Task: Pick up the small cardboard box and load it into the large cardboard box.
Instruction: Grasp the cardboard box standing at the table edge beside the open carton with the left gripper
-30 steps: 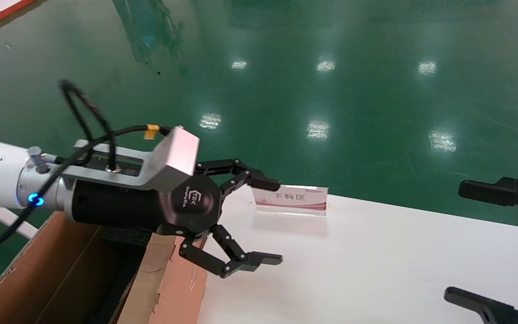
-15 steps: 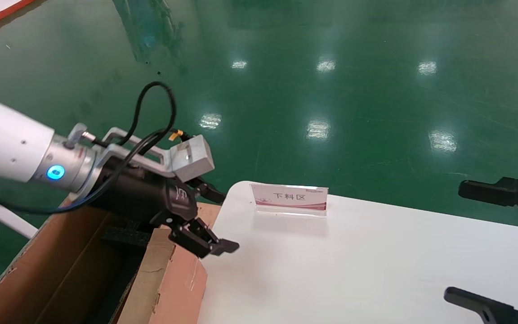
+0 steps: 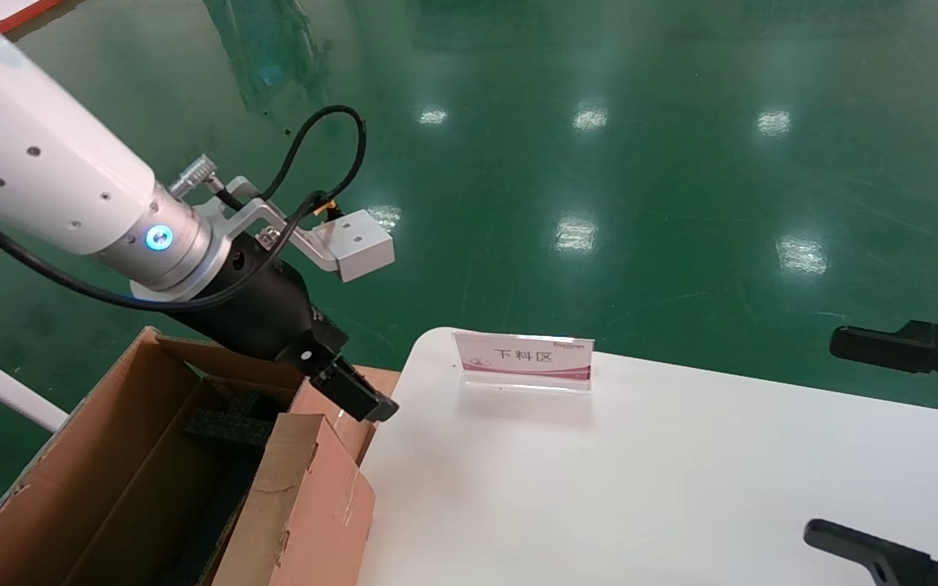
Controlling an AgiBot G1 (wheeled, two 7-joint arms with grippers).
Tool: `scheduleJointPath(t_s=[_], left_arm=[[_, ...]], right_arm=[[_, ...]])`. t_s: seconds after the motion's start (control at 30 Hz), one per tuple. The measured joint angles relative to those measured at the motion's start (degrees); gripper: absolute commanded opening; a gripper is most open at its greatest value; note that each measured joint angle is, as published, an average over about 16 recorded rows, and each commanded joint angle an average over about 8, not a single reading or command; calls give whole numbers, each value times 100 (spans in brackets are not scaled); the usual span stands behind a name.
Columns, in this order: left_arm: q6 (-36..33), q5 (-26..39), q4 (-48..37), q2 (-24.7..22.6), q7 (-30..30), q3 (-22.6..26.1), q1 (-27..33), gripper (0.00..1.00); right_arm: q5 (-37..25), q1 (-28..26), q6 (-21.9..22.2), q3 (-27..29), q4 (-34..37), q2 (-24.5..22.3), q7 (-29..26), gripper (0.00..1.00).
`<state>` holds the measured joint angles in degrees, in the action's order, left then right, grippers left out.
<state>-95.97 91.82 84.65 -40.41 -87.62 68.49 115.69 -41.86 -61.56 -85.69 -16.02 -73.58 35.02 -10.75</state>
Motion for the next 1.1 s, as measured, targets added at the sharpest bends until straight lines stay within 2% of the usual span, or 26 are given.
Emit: scheduleJointPath(t_s=[0.33, 0.53, 0.77, 1.1], left_arm=[[-259, -287, 11, -377, -1378, 1324, 780, 100], [-323, -498, 13, -544, -1995, 1938, 1078, 100], [-337, -683, 14, -607, -2470, 2358, 1246, 100], [-247, -849, 14, -475, -2867, 2602, 1198, 100]], right_arm=[[0, 0, 0, 0, 0, 0, 0, 100], [0, 0, 0, 0, 0, 0, 0, 100], [0, 0, 0, 0, 0, 0, 0, 100], [0, 0, 0, 0, 0, 0, 0, 100]])
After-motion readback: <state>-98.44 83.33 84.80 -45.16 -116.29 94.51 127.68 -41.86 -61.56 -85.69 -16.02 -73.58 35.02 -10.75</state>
